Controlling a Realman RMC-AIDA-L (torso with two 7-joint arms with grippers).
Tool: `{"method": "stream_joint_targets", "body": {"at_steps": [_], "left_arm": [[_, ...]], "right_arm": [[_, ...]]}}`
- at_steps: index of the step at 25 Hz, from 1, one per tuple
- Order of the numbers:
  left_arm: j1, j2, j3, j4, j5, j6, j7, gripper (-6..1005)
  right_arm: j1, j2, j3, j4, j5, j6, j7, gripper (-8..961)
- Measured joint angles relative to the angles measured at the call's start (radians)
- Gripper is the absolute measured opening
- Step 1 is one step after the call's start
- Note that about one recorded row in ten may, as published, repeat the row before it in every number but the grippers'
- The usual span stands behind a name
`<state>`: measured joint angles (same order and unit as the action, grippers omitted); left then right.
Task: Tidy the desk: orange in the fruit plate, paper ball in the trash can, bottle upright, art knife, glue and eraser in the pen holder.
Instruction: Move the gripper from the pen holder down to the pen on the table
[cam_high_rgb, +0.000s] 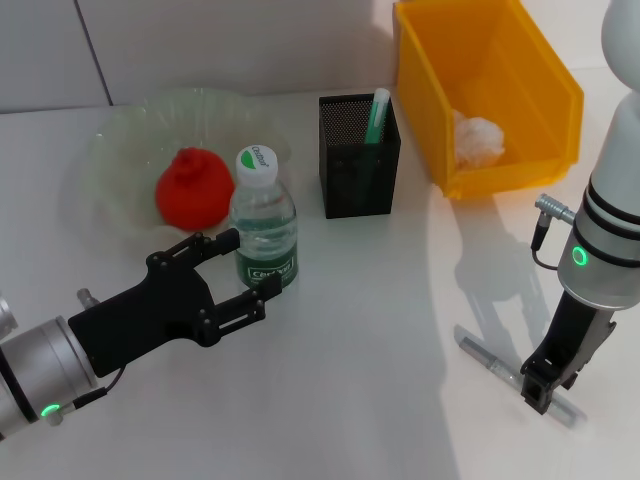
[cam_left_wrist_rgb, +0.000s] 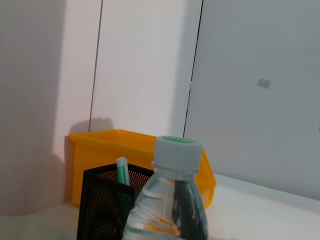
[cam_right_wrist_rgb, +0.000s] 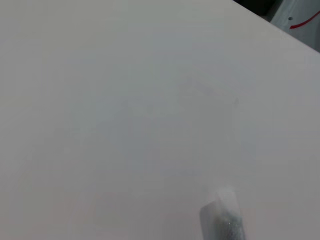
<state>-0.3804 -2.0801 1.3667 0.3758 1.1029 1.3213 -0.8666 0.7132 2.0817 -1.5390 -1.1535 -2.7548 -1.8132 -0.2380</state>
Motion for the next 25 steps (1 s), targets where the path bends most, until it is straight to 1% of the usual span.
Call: {"method": "stream_joint_targets", "body": {"at_steps": [12, 18, 25], "left_arm": [[-0.001, 0.000, 0.017, 0.000, 0.000, 0.000, 0.000, 786], [0.000, 0.000, 0.026, 0.000, 0.000, 0.002, 0.000, 786], [0.004, 0.000, 0.033, 0.000, 0.000, 0.001, 0.000, 787]], "right_arm": [[0.004, 0.000, -0.008, 0.008, -0.001, 0.009, 0.002, 413], [0.006, 0.002, -0.044, 0.012, -0.002, 0.021, 0.025, 414], [0.008, 0.003, -0.055, 0.022, -0.002, 0.023, 0.031, 413]]}}
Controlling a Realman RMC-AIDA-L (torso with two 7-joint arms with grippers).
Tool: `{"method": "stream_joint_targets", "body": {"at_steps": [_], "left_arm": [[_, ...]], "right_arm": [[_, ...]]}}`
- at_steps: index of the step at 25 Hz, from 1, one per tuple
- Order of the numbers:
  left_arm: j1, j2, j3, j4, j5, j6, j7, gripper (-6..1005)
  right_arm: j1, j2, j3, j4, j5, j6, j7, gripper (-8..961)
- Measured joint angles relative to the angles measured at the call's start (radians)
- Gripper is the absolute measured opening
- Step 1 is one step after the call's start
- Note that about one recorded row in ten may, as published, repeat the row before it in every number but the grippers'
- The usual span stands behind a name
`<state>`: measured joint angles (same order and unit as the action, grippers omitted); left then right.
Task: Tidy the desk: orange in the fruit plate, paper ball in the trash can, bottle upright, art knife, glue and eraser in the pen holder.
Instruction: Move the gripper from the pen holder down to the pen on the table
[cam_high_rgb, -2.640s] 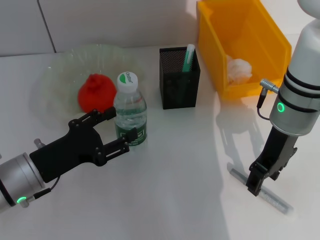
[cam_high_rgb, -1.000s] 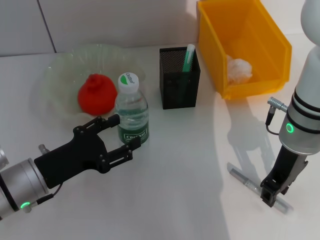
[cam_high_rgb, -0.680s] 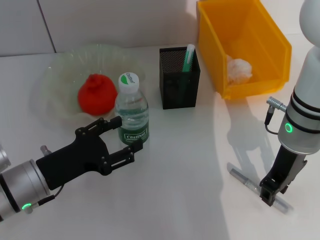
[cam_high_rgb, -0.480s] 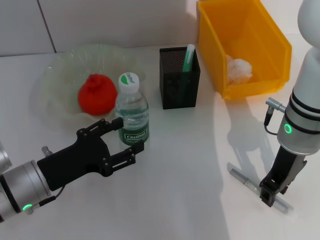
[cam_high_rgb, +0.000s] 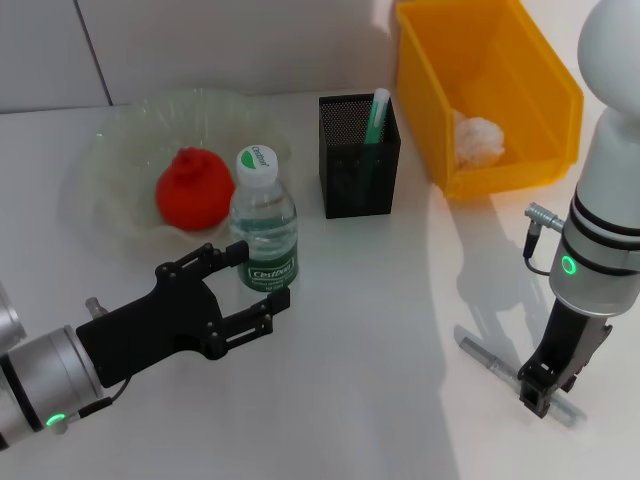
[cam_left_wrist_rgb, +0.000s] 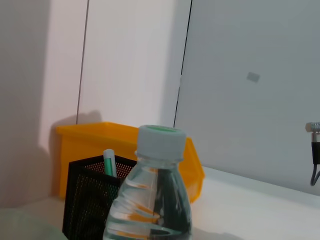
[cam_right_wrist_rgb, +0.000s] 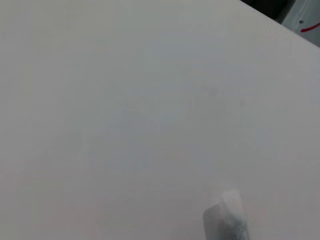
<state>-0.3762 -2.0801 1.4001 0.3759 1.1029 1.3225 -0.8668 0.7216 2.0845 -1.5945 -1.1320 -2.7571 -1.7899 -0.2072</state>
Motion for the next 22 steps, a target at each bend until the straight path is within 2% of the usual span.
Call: {"method": "stream_joint_targets", "body": {"at_steps": [3, 20, 22], "left_arm": [[0.002, 0.000, 0.001, 0.000, 0.000, 0.000, -0.001, 787], [0.001, 0.000, 0.000, 0.000, 0.000, -0.002, -0.006, 786], [0.001, 0.000, 0.000, 0.000, 0.000, -0.003, -0.005, 786]], "right_arm": [[0.002, 0.000, -0.002, 0.002, 0.000, 0.002, 0.001, 413], [0.007, 0.000, -0.016, 0.013, -0.002, 0.030, 0.011, 216], [0.007, 0.000, -0.024, 0.015, -0.003, 0.035, 0.014, 217]]}}
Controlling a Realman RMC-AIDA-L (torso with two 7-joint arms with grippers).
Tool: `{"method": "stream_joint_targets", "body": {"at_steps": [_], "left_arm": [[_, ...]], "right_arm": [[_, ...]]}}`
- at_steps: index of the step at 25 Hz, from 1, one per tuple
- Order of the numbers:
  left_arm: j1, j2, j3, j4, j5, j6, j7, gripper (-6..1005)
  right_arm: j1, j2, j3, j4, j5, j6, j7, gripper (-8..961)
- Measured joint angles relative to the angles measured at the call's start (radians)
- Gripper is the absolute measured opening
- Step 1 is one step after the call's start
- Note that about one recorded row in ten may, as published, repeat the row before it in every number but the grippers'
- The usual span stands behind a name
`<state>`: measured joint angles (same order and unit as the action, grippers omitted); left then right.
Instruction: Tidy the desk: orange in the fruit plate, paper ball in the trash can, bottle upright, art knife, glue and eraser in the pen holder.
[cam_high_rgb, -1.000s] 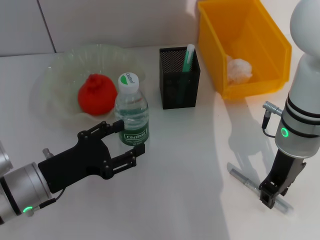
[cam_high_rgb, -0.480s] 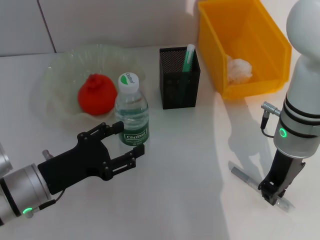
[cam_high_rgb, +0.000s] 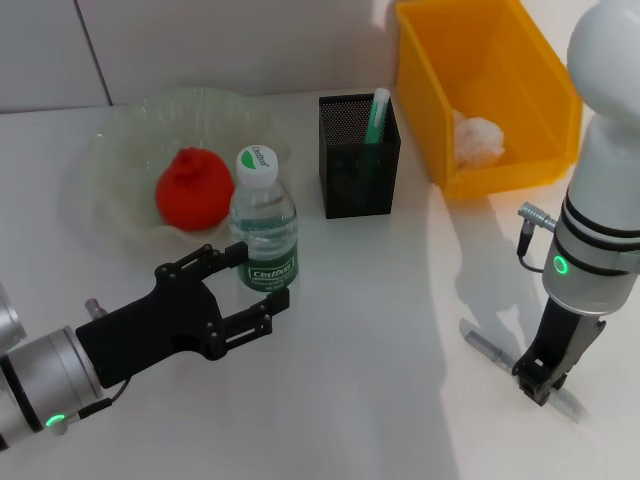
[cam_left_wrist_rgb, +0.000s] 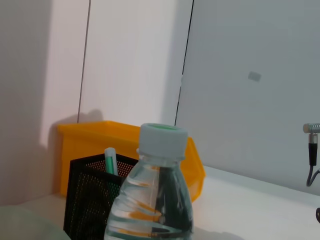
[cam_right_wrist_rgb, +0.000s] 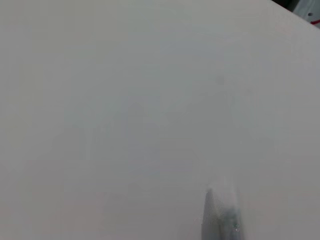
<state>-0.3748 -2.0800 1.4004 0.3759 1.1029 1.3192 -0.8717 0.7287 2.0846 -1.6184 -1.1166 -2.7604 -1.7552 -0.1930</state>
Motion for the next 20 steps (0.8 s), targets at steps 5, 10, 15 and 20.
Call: {"method": "stream_joint_targets", "body": {"at_steps": [5, 10, 15, 20], "left_arm": [[0.001, 0.000, 0.000, 0.000, 0.000, 0.000, 0.000, 786], [0.002, 0.000, 0.000, 0.000, 0.000, 0.000, -0.001, 787], [0.002, 0.000, 0.000, 0.000, 0.000, 0.000, 0.000, 786], [0.000, 0.000, 0.000, 0.000, 0.000, 0.000, -0.001, 786]], "right_arm": [[0.003, -0.002, -0.014, 0.012, -0.001, 0.005, 0.007, 218], [0.002, -0.003, -0.017, 0.006, -0.005, 0.006, 0.005, 207], [-0.006, -0.004, -0.021, -0.009, -0.010, 0.002, 0.004, 178], [-0.017, -0.003, -0.008, -0.038, -0.009, -0.013, 0.038, 146]]}}
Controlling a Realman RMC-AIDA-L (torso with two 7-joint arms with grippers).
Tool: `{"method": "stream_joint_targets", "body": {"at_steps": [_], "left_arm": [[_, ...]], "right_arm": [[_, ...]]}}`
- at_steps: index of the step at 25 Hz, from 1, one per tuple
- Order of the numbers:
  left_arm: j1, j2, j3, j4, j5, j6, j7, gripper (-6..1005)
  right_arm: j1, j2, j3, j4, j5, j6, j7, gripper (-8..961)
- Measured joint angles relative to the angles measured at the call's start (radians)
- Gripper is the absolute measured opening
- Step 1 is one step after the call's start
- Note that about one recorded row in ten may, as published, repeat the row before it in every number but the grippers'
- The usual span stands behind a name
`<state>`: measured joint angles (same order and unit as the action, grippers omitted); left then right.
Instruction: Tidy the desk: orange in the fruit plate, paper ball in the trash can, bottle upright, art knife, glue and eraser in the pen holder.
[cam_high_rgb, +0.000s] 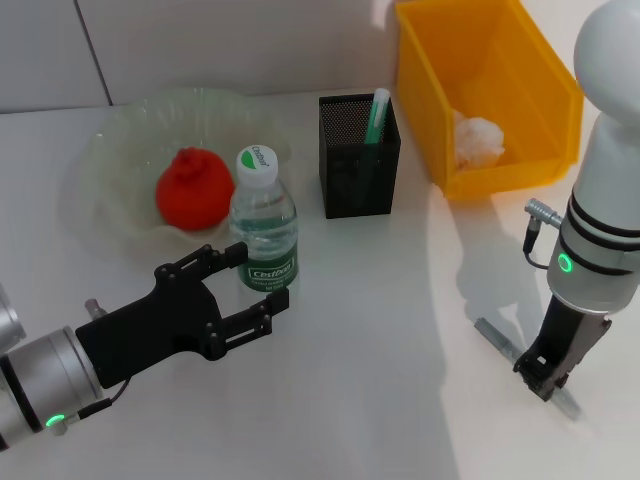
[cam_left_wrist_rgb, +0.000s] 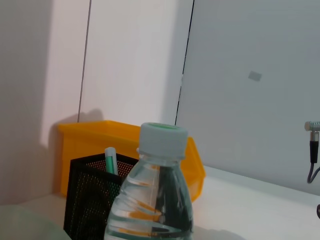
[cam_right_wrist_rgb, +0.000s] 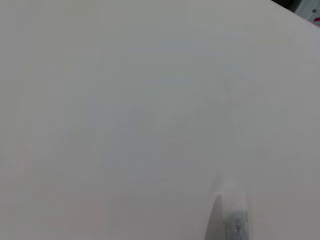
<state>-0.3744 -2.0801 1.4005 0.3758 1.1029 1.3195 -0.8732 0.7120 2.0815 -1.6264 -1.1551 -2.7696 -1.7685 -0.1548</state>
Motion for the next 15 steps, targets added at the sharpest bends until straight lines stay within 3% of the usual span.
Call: {"method": "stream_joint_targets", "body": {"at_steps": [4, 9, 15], "left_arm": [[0.008, 0.000, 0.000, 0.000, 0.000, 0.007, 0.005, 786], [0.018, 0.001, 0.010, 0.005, 0.003, 0.028, 0.010, 787], [0.038, 0.006, 0.017, 0.026, 0.003, 0.136, 0.070, 786]], "right_arm": [[-0.002, 0.002, 0.020, -0.029, 0.066, -0.008, 0.128, 140], [-0.002, 0.002, 0.132, -0.056, 0.217, 0.012, 0.313, 141], [-0.028, 0.003, 0.248, -0.079, 0.410, 0.144, 0.609, 138]]}}
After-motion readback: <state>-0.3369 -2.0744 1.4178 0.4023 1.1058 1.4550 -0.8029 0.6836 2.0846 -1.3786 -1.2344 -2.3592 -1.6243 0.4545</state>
